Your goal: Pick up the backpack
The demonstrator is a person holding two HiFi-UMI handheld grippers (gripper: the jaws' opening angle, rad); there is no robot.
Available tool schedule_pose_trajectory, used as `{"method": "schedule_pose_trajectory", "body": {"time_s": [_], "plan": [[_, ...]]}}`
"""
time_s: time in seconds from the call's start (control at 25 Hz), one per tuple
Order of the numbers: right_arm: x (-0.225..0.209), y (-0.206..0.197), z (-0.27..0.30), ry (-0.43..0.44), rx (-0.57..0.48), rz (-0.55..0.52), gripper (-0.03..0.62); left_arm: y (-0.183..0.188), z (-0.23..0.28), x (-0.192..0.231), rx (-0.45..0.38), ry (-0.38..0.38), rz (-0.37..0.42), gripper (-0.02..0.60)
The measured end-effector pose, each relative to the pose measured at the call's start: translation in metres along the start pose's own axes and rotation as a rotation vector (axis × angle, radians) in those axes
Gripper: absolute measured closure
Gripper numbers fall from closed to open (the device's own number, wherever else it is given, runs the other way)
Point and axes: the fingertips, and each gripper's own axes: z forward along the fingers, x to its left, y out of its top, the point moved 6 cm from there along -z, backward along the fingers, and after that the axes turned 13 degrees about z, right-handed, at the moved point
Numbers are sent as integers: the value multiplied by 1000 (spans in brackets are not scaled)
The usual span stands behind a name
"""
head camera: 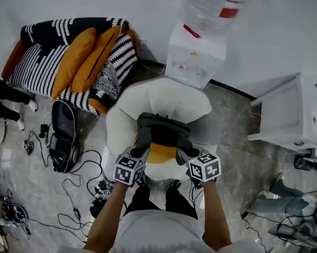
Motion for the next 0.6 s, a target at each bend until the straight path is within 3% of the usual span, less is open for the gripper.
{"method": "schedule_pose_trajectory", "body": {"time_s": [0.6], "plan": [[22,32,-21,55,-62,-43,559,38,-23,10,-61,6,-2,535]]}}
